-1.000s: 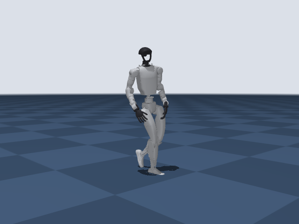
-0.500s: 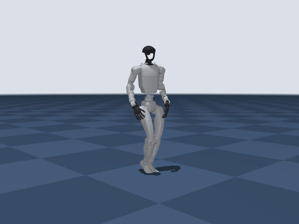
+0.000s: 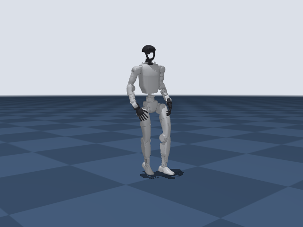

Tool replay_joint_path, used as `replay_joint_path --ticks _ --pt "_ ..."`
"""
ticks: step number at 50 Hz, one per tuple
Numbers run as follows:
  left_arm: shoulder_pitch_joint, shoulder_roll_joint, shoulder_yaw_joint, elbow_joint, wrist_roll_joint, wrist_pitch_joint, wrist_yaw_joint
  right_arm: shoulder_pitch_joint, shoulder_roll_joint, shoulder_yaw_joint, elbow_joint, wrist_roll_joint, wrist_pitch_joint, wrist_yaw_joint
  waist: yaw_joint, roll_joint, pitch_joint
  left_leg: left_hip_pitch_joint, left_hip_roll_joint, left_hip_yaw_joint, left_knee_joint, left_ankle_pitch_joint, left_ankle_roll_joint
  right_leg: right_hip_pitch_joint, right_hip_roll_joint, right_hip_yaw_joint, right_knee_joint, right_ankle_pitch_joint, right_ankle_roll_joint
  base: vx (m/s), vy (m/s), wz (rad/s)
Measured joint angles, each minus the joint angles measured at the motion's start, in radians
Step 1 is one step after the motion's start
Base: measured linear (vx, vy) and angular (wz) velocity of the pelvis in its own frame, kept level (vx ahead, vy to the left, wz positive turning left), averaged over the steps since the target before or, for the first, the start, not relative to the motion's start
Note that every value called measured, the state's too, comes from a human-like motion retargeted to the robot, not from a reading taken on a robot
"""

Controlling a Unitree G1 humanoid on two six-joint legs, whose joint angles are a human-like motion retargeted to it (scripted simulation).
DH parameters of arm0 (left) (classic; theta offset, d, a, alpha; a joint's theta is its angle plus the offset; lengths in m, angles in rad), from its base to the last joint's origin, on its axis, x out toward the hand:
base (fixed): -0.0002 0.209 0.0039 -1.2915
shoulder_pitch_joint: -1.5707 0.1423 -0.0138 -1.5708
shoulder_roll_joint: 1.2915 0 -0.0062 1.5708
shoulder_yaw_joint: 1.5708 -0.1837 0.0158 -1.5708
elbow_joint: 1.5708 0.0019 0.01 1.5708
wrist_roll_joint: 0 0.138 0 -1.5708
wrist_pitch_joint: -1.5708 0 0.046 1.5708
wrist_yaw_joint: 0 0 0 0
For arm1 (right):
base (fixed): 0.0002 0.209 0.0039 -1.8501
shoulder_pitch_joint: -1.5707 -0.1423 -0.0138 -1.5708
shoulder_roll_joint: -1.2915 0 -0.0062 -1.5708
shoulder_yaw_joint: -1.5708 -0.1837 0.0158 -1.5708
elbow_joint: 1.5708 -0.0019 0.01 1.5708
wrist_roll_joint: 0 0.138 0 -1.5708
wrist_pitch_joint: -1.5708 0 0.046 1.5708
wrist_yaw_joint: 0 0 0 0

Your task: Walk run

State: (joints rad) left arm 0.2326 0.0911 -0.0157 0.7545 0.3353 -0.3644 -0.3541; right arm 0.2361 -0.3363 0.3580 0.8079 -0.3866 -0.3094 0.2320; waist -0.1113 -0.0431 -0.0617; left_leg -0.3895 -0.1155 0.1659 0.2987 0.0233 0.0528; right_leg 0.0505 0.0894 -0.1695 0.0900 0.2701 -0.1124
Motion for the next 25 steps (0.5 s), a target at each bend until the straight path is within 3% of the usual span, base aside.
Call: replay_joint_path --ticks 2,3,5,7,8,9,10,12,13,17,20,23,25 --pt "-0.014 0.008 0.000 0.002 0.005 0.023 -0.022 0.008 0.004 -0.009 -0.002 -0.033 0.002 -0.021 0.064 -0.012 0.013 0.019 -0.036 -0.081 -0.164 -0.043 -0.044 0.067 0.005 -0.009 0.005 0.096 0.013 1.20 -0.33 -0.90" --pt "-0.027 0.013 -0.004 0.009 0.009 0.042 -0.036 0.010 0.010 -0.018 -0.001 -0.045 0.003 -0.029 0.076 -0.013 0.021 0.032 -0.039 -0.104 -0.203 -0.033 -0.038 0.090 0.019 0.001 0.025 0.141 0.017 1.26 -0.35 -0.50" --pt "-0.047 0.013 -0.005 0.023 0.014 0.087 -0.070 0.006 0.023 -0.026 0.002 -0.047 0.010 -0.030 0.094 -0.027 0.037 0.047 -0.037 -0.060 -0.166 0.061 0.109 0.107 0.028 0.025 0.125 0.247 0.049 1.34 -0.38 -0.24" --pt "-0.037 0.007 -0.004 0.037 0.005 0.118 -0.090 0.009 0.037 -0.030 0.008 -0.045 0.026 0.008 0.035 -0.083 0.040 0.086 -0.088 -0.023 -0.013 -0.120 0.185 0.031 -0.034 -0.016 0.491 0.254 0.113 1.47 -0.33 0.49" --pt "-0.039 -0.002 0.004 0.051 -0.004 0.123 -0.075 -0.001 0.040 -0.032 0.013 -0.062 0.036 0.034 -0.007 -0.118 0.047 0.077 -0.150 -0.097 0.080 -0.172 0.169 -0.021 -0.083 -0.027 0.678 0.254 0.126 1.32 -0.31 0.25" --pt "-0.039 -0.006 0.038 0.065 -0.004 0.126 -0.062 -0.016 0.044 -0.036 0.013 -0.093 0.052 0.057 -0.039 -0.116 0.042 0.080 -0.136 -0.090 0.137 -0.216 0.158 -0.071 -0.090 -0.012 0.781 0.254 0.140 1.30 -0.35 -0.34" --pt "-0.039 -0.008 0.085 0.079 0.000 0.129 -0.050 -0.034 0.048 -0.040 0.009 -0.131 0.071 0.077 -0.066 -0.094 0.031 0.089 -0.084 -0.044 0.176 -0.255 0.149 -0.120 -0.076 0.015 0.843 0.254 0.154 1.18 -0.30 -0.89" --pt "-0.026 -0.008 0.074 0.097 0.010 0.133 -0.025 -0.025 0.046 -0.060 -0.025 -0.196 0.089 0.053 -0.071 0.040 0.006 0.141 0.040 -0.073 0.112 -0.259 0.130 -0.208 0.047 0.004 0.737 0.223 0.084 1.11 -0.19 -0.85" --pt "-0.016 -0.006 0.065 0.109 0.023 0.126 -0.029 -0.013 0.034 -0.072 -0.042 -0.214 0.087 0.030 -0.081 0.071 0.002 0.174 0.055 -0.079 0.094 -0.259 0.123 -0.256 0.066 0.010 0.732 0.149 0.066 1.35 -0.21 -0.31" --pt "0.008 -0.006 0.019 0.197 0.055 0.106 -0.051 0.057 0.040 -0.124 -0.083 -0.133 0.033 -0.093 -0.172 0.140 -0.011 0.297 0.049 -0.108 -0.039 -0.074 0.068 -0.424 0.028 0.006 0.566 -0.085 0.114 1.30 -0.22 0.64" --pt "0.002 -0.004 -0.010 0.272 0.001 0.094 -0.048 0.098 0.053 -0.144 -0.096 0.013 -0.039 -0.165 -0.264 0.147 -0.026 0.403 0.019 -0.132 -0.121 0.115 0.030 -0.492 -0.063 -0.014 0.300 -0.202 0.161 1.22 -0.27 1.19" --pt "-0.017 0.021 -0.031 0.330 -0.037 0.087 -0.087 0.113 0.045 -0.135 -0.092 0.051 -0.070 -0.244 -0.324 0.132 -0.029 0.528 0.005 -0.123 -0.154 0.264 0.005 -0.507 -0.073 0.101 0.077 -0.336 0.193 1.23 -0.39 0.72" --pt "-0.029 0.042 -0.047 0.344 -0.036 0.095 -0.119 0.109 0.040 -0.115 -0.090 0.032 -0.052 -0.277 -0.326 0.120 -0.035 0.584 0.003 -0.116 -0.123 0.354 -0.038 -0.508 -0.083 0.142 0.039 -0.296 0.163 1.24 -0.44 0.21"
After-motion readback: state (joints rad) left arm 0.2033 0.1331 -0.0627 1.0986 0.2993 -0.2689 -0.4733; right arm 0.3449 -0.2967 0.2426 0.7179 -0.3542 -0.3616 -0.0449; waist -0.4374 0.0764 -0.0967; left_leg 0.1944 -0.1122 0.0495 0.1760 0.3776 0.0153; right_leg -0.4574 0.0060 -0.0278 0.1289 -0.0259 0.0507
